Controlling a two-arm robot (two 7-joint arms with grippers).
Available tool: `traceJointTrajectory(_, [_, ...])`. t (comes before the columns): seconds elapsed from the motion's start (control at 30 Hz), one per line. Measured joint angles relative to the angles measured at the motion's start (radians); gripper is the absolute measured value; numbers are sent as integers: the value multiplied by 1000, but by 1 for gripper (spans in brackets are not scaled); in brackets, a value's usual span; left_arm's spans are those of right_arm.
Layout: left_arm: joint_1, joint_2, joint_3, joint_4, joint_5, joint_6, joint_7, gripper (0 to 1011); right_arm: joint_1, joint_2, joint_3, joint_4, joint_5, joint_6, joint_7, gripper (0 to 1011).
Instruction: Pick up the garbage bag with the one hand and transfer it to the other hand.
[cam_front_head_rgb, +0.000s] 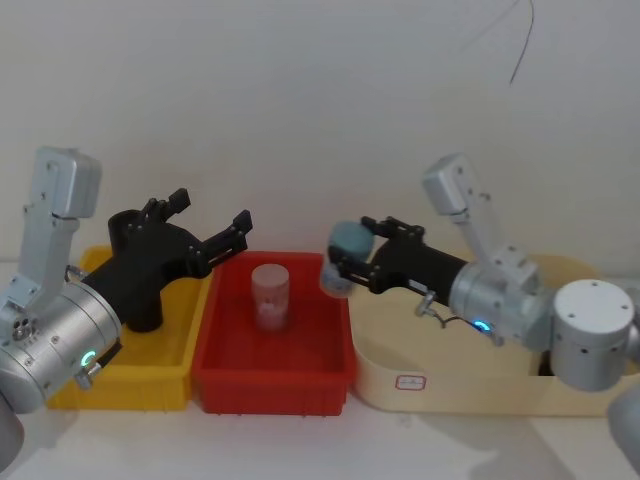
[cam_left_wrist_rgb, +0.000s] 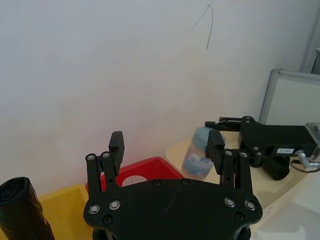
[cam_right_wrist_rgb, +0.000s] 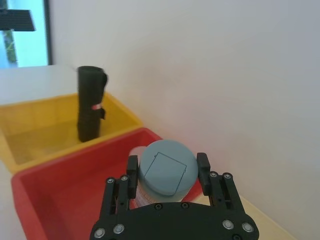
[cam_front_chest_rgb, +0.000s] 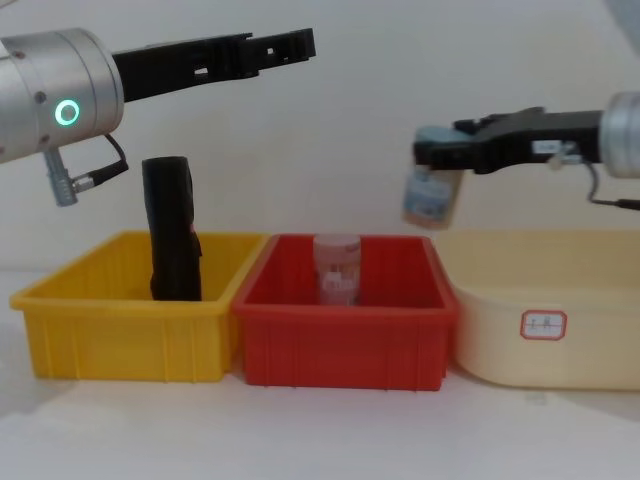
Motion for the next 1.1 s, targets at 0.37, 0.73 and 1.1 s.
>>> traceJointTrajectory(0.37, [0,0,0,0,0,0,0,1000,-90,70,64,-106,20,73,-54,691])
traceJointTrajectory(0.73, [0,0,0,0,0,0,0,1000,-181,106,111,-174,30,127,-104,901])
traceJointTrajectory(1.1, [0,0,0,0,0,0,0,1001,-256,105,174,-239,62,85,-136,1001])
